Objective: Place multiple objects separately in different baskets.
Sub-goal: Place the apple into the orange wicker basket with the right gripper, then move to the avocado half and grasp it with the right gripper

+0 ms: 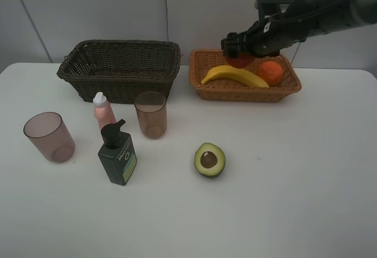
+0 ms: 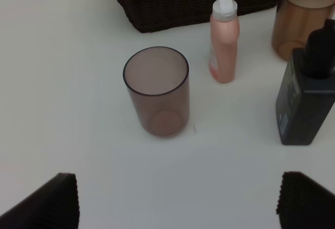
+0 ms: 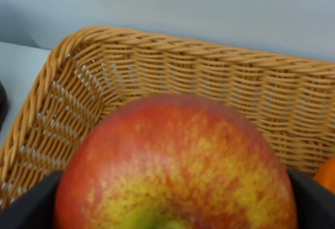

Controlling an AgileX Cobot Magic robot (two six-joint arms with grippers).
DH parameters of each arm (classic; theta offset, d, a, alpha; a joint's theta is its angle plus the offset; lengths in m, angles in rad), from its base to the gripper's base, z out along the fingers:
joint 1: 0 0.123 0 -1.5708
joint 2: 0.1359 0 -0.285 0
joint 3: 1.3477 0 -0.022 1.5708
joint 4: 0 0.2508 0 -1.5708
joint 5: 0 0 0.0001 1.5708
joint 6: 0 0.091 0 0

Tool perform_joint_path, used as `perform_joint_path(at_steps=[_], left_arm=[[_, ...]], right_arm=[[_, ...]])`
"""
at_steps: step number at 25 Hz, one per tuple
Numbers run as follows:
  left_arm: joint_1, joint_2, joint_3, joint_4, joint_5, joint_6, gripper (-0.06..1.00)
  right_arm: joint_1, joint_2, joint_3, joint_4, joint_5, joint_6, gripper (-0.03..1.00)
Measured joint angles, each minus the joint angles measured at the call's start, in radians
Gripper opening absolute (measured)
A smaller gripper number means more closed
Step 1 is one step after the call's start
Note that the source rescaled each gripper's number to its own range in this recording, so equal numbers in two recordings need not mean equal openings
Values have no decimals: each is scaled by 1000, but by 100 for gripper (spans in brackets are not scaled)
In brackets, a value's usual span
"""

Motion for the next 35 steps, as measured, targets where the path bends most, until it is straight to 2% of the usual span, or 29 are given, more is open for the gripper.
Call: perform_joint_path(at_steps=[11,12,15,18,35], left_arm=[[0,0,0,0,0,0,100],[0,0,0,0,0,0,100],[0,0,0,0,0,0,100],[0,0,0,0,0,0,100],[0,0,0,0,0,0,100]], right_arm=[[0,0,0,0,1,-8,71],[0,0,0,1,1,-14,74],[0,0,0,16,0,-19,94],[0,0,0,39,0,-19,99],[0,0,0,49,0,-19,100]])
